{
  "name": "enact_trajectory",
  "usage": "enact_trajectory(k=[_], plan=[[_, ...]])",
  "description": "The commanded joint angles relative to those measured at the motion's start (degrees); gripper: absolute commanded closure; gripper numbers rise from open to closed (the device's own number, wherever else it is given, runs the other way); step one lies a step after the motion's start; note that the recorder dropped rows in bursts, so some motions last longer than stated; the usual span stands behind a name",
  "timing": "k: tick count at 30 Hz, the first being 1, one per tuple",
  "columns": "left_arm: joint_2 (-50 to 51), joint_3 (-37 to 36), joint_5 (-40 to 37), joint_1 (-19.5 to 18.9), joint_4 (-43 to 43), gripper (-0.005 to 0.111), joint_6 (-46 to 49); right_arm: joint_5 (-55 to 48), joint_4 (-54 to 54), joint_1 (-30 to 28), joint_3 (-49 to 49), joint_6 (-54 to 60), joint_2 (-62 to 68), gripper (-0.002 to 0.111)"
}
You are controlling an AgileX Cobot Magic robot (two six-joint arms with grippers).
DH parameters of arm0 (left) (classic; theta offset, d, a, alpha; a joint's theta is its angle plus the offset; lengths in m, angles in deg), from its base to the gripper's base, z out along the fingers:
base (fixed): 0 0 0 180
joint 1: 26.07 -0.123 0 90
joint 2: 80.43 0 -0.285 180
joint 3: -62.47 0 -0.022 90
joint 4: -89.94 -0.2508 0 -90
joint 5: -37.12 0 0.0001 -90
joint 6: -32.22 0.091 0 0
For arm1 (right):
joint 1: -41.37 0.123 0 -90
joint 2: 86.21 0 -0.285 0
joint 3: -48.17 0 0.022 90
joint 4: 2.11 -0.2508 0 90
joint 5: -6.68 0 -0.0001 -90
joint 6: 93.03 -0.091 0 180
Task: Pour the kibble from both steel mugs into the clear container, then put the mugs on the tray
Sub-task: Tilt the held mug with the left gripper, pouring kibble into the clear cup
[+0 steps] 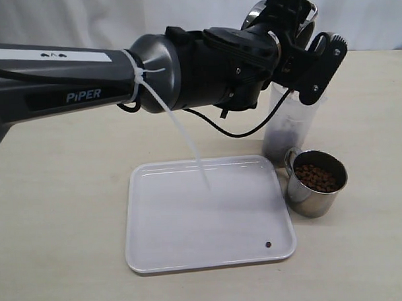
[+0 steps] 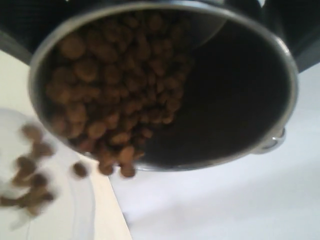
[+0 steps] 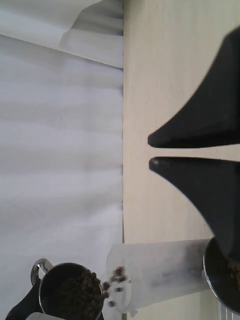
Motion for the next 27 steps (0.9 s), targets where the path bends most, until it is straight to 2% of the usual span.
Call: enact_trajectory(k=[1, 27], plan=[[-0.7, 0.7, -0.1, 0.1, -2.6, 0.107, 0.1, 0.1, -0.1, 0.2, 0.2, -0.1, -0.2, 0.103], [-0.7, 0.7, 0.0, 1.6, -3.7, 0.107, 1.8, 0.1, -0.1, 0.2, 0.2, -0.1, -0.2, 0.103]])
